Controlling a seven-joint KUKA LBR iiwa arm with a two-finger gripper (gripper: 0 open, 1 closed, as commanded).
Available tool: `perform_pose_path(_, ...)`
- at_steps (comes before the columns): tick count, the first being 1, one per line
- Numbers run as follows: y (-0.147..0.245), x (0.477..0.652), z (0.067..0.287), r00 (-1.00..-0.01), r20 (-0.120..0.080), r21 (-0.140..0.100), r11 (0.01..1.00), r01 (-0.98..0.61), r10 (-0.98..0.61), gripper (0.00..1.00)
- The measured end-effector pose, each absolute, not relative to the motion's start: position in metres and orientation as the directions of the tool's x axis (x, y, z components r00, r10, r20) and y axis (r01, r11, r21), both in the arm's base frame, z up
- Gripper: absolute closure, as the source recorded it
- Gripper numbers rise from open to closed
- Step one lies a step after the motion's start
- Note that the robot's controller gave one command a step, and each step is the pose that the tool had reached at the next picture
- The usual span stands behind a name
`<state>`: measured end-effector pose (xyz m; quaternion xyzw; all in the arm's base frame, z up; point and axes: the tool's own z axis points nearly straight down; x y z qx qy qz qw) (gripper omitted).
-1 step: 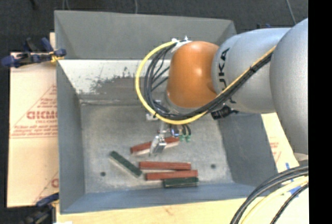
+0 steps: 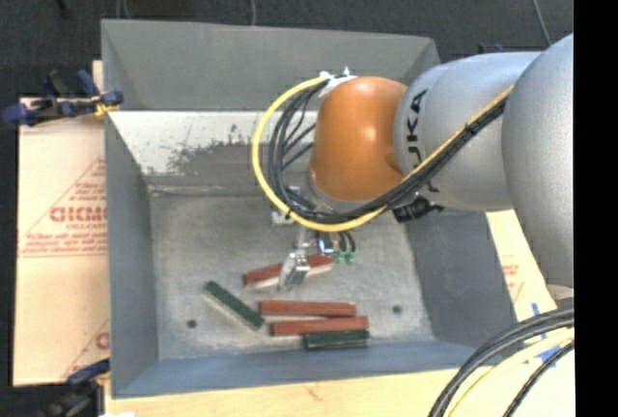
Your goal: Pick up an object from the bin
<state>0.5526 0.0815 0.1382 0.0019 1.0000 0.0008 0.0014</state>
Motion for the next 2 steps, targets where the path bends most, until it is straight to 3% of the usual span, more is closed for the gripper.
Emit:
perform_pose_path(1, 0.0764, 0.5598, 0.0837, -1.0, -0.007, 0.002, 1.0, -0.005, -0.005, 1.0)
perform_pose_path(2, 0.0763, 0.5598, 0.0837, -1.0, -0.007, 0.002, 1.0, -0.004, -0.004, 1.0)
